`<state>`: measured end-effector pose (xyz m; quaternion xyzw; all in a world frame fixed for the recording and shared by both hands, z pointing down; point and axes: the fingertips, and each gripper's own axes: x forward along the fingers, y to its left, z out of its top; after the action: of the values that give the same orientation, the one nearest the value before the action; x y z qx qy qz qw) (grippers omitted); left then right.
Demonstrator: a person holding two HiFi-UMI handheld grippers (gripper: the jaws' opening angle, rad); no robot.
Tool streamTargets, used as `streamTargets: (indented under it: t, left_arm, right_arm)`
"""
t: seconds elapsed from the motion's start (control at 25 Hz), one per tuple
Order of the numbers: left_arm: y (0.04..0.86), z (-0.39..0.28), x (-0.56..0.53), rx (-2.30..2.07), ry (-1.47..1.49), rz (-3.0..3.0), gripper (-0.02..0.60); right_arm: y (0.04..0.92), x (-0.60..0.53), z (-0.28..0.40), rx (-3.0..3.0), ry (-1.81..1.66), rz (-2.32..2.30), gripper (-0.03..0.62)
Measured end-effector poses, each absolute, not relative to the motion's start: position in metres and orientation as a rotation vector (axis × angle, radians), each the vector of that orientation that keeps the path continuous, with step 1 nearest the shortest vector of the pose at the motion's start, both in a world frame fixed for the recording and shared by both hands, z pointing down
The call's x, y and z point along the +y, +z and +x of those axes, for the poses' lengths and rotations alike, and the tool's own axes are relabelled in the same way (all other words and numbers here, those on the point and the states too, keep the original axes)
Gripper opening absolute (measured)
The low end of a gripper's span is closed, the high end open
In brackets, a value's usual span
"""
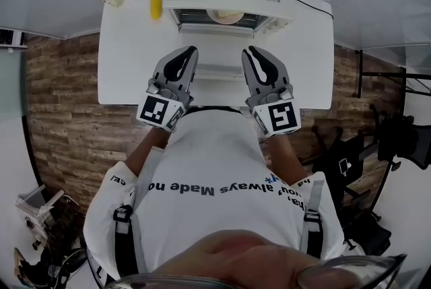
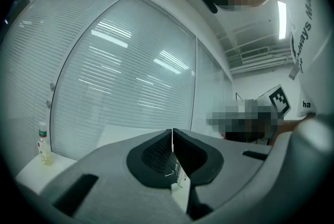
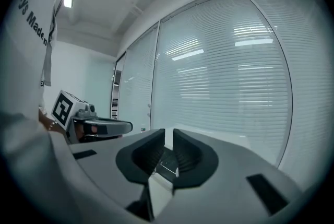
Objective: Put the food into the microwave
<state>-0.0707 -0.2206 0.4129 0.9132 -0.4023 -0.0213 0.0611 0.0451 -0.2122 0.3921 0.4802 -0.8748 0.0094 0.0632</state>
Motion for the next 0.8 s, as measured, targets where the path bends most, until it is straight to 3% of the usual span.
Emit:
streamTargets:
  t: [0.8]
  left_arm:
    - [0.395, -0.065, -0.223, -1.212, -0.105, 2.777, 0.015]
  right_arm:
    - [0.365, -0.195, 0.062, -2.633, -0.017, 1.518, 0.032]
